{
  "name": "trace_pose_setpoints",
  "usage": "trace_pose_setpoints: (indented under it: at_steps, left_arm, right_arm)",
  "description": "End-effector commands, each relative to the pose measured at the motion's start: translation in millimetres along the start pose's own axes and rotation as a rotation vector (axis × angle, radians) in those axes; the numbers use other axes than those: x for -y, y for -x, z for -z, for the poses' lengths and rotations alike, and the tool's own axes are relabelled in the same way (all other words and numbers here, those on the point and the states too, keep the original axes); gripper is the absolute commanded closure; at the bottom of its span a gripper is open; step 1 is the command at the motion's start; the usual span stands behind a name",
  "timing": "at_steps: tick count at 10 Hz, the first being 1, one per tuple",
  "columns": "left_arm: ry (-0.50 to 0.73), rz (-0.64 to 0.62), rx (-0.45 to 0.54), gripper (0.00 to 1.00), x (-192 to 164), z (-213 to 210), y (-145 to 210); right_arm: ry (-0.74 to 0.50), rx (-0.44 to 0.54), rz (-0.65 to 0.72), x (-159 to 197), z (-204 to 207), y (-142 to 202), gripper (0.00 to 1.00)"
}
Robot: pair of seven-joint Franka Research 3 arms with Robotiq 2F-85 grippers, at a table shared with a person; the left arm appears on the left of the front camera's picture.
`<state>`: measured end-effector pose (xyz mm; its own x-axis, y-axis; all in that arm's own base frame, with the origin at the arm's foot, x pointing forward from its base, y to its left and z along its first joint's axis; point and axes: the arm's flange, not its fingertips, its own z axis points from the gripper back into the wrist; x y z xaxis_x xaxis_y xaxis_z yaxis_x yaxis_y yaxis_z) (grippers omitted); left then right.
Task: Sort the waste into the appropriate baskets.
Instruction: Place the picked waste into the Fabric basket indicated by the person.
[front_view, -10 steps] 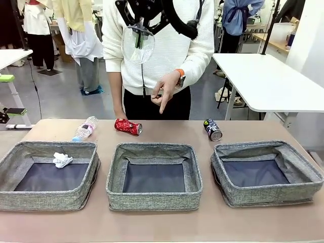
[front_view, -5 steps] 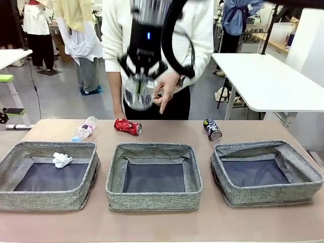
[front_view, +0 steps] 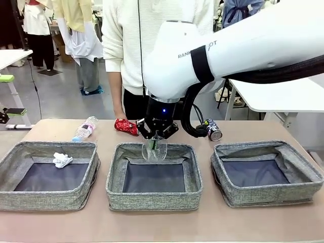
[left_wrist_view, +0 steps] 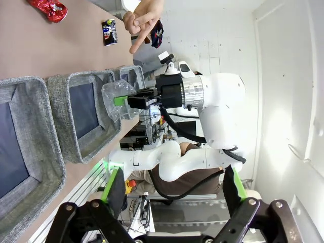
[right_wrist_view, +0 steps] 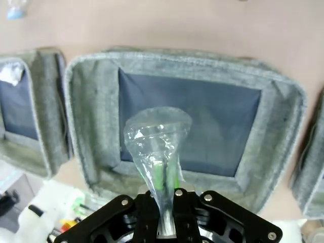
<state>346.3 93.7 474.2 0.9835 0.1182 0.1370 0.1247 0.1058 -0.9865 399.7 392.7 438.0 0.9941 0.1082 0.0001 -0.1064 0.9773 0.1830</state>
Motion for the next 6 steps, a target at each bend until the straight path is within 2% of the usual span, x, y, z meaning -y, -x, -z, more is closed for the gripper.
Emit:
trace_pose_setpoints:
  at_steps: [1, 2, 3, 4, 5, 6]
  left_arm:
    - [0.016, 0.001, 0.014, 0.0, 3.0, 2.4, 0.9]
    - [0.016, 0.001, 0.014, 0.0, 3.0, 2.4, 0.9]
    - [0.016, 0.001, 0.014, 0.0, 3.0, 2.4, 0.9]
    - [0.016, 0.001, 0.014, 0.0, 3.0, 2.4, 0.9]
    - [0.016, 0.001, 0.014, 0.0, 3.0, 2.4, 0.9]
    - [0.016, 0.001, 0.014, 0.0, 3.0, 2.4, 0.9]
  right_arm:
    - [-0.032, 0.009, -0.02, 2.6, -20.8, -2.1, 0.99]
    - [-0.034, 0.003, -0.019, 3.4, -21.1, -1.3, 0.99]
    - [-0.035, -0.006, -0.006, 4.0, -21.1, -0.6, 0.75]
    - [-0.031, -0.011, -0.018, 4.1, -21.1, 0.3, 0.42]
    - [-0.034, -0.019, -0.016, 4.4, -21.2, 0.7, 0.18]
    - [-0.03, -0.027, -0.008, 5.1, -22.4, 0.6, 0.0]
